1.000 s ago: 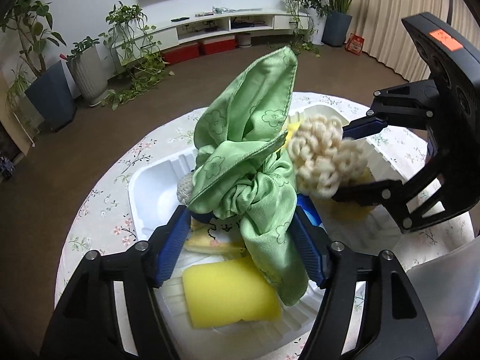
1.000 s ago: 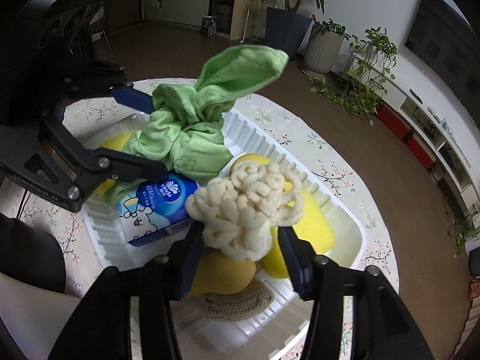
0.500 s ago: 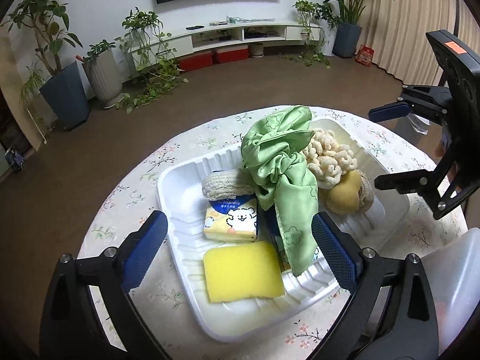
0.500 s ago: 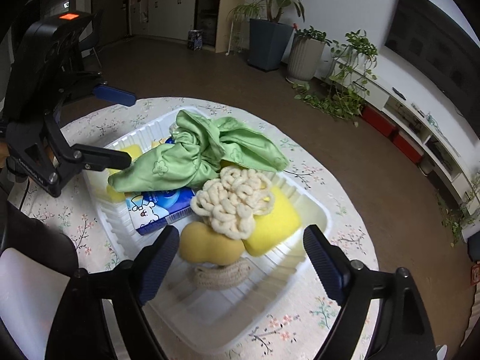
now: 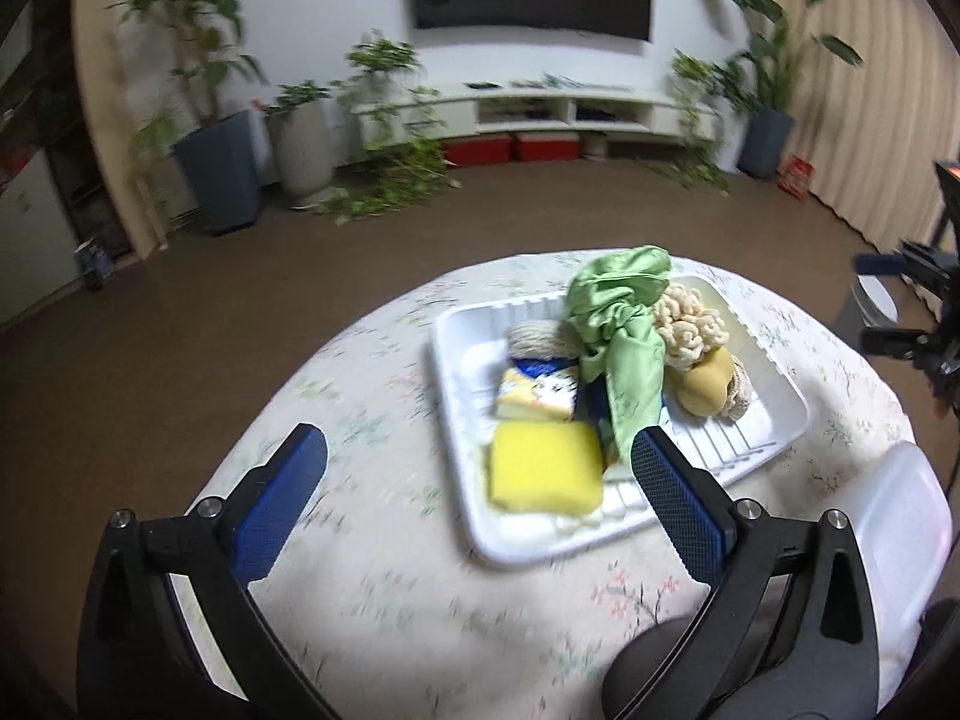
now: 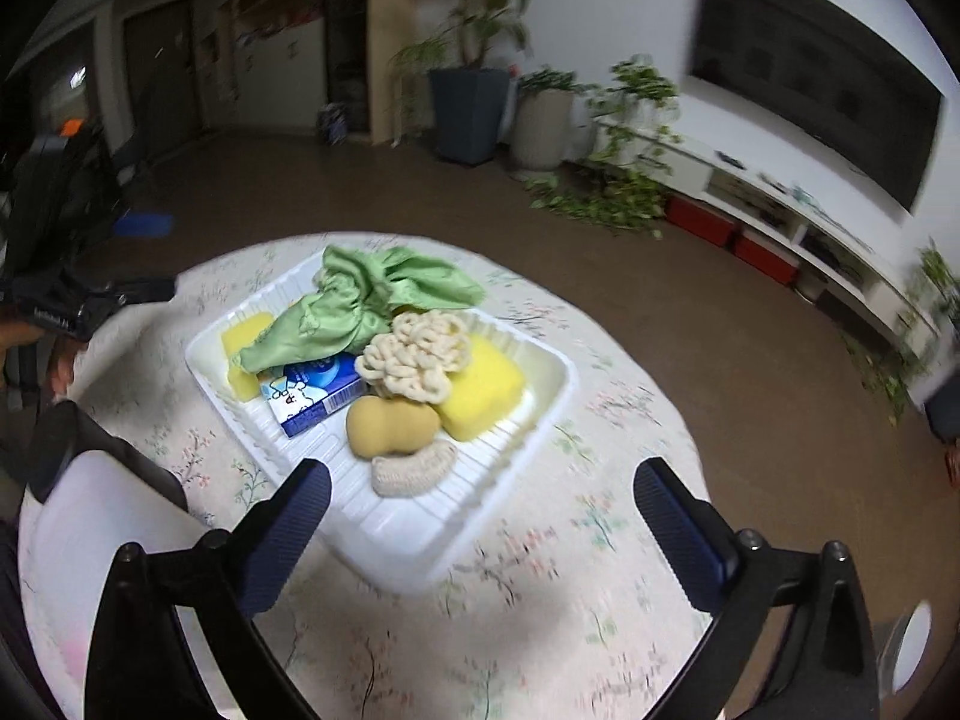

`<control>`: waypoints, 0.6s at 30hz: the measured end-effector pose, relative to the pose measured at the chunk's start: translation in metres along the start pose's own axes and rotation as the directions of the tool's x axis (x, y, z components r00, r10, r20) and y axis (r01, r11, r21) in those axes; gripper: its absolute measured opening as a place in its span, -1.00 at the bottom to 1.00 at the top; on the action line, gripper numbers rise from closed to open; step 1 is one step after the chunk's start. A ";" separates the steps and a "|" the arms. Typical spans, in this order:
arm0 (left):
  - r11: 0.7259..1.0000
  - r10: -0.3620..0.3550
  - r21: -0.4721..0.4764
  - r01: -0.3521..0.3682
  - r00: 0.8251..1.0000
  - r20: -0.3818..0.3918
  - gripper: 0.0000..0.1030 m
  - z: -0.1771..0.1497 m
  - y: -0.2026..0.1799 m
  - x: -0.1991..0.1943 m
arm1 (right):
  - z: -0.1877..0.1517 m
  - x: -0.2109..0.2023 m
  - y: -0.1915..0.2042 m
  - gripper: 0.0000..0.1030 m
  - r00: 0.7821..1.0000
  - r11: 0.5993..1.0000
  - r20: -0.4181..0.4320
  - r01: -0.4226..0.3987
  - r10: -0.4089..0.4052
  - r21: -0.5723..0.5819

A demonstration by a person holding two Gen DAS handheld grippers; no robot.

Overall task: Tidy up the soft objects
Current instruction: 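Withdraw both open tools from the tray back to the table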

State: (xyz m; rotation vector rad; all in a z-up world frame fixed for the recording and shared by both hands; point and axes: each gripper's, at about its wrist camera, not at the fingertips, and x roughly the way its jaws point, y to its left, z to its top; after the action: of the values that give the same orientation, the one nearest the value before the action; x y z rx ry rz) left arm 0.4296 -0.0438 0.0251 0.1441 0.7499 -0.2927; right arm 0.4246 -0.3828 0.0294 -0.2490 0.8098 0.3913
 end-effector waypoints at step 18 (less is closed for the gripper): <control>0.992 0.111 -0.084 -0.099 0.981 0.157 1.00 -0.126 -0.067 -0.152 | -0.128 -0.132 0.076 1.00 0.988 0.962 0.125 0.050 -0.086 0.268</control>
State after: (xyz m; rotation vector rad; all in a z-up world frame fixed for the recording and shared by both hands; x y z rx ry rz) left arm 0.2216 -0.0466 0.0371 0.0871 0.5897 -0.1727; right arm 0.2262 -0.3929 0.0370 -0.0003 0.7082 0.2292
